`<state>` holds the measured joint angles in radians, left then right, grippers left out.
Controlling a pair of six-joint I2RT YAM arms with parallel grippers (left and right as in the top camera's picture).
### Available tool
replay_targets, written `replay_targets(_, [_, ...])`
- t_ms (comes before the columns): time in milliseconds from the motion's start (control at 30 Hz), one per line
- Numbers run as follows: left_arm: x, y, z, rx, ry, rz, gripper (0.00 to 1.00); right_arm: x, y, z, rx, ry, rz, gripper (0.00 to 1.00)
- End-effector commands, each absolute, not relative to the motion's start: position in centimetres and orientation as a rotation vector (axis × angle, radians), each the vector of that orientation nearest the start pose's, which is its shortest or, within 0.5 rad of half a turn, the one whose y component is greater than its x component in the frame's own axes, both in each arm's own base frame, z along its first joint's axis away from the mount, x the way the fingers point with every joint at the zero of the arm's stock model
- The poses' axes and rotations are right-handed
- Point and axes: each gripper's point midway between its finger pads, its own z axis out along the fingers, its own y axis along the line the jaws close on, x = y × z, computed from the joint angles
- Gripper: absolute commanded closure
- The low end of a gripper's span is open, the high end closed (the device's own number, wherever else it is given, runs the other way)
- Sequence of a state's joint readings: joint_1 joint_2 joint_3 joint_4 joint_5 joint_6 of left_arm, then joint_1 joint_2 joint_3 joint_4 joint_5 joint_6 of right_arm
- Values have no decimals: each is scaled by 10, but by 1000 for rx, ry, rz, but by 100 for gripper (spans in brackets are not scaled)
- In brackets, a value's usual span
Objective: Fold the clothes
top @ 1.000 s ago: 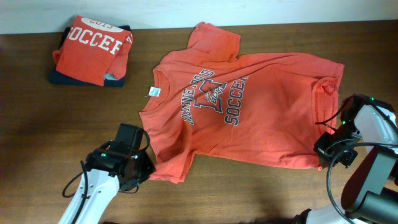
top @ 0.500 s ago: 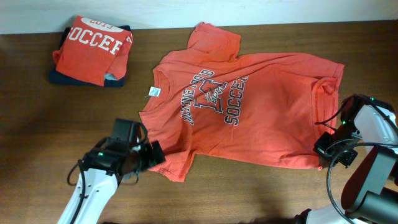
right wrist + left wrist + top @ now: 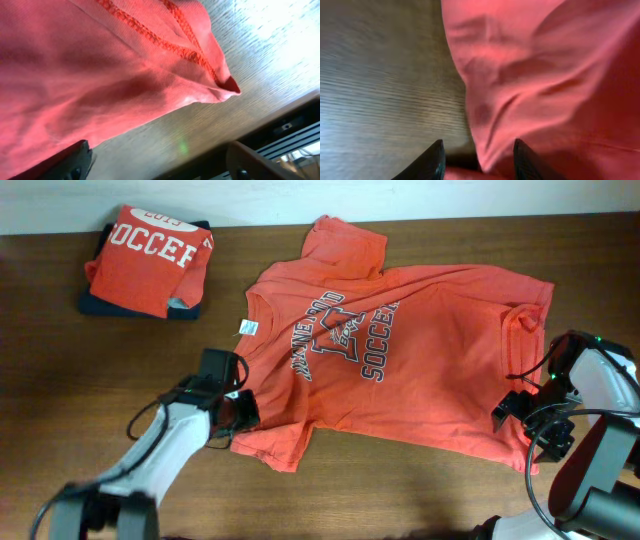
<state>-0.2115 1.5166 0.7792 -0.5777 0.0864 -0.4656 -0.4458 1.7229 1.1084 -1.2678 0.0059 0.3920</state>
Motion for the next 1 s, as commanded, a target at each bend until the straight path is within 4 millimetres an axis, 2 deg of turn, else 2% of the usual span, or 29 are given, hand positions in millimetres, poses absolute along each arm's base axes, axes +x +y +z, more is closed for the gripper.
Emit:
replay_targets(0, [287,-80,18,-314,2919,-274,56,196,-97,49,1425,3140,-3,0])
replay_targets(200, [286,-80,18,-304,2924,-271,59,196,-97,49,1424,3139,-6,1])
replay_targets(233, [286,-80,18,-297,2924,-270,63,196,-97,49,1423,3139,-6,1])
replay_targets(300, [286,-80,18,-293,2925,-269,82,196,-97,49,1424,3139,-6,1])
replay_targets(400, [288,-79,19,-293,2918,-261,97,196,-97,49,1424,3139,-6,1])
replay_targets(433, [289,-79,19,-281,2913,-258,99,196,-97,49,1424,3139,-6,1])
replay_targets(700, [301,-72,27,-191,2879,-183,98,198,-98,48,1419,3129,-7,1])
replay_targets(733, [300,-73,27,-190,2883,-186,87,200,-99,48,1417,3123,-7,1])
replay_targets(800, [297,-73,26,-191,2895,-193,86,203,-101,47,1410,3108,-7,1])
replay_targets(833, [297,-73,26,-191,2896,-192,82,205,-102,46,1407,3100,-8,2])
replay_targets(867, [297,-73,26,-191,2896,-193,74,208,-103,45,1402,3090,-8,1])
replay_targets(900, [297,-73,26,-192,2897,-193,72,210,-104,45,1397,3079,-9,1])
replay_targets(967, [295,-73,25,-198,2903,-192,71,216,-107,43,1387,3056,-9,1])
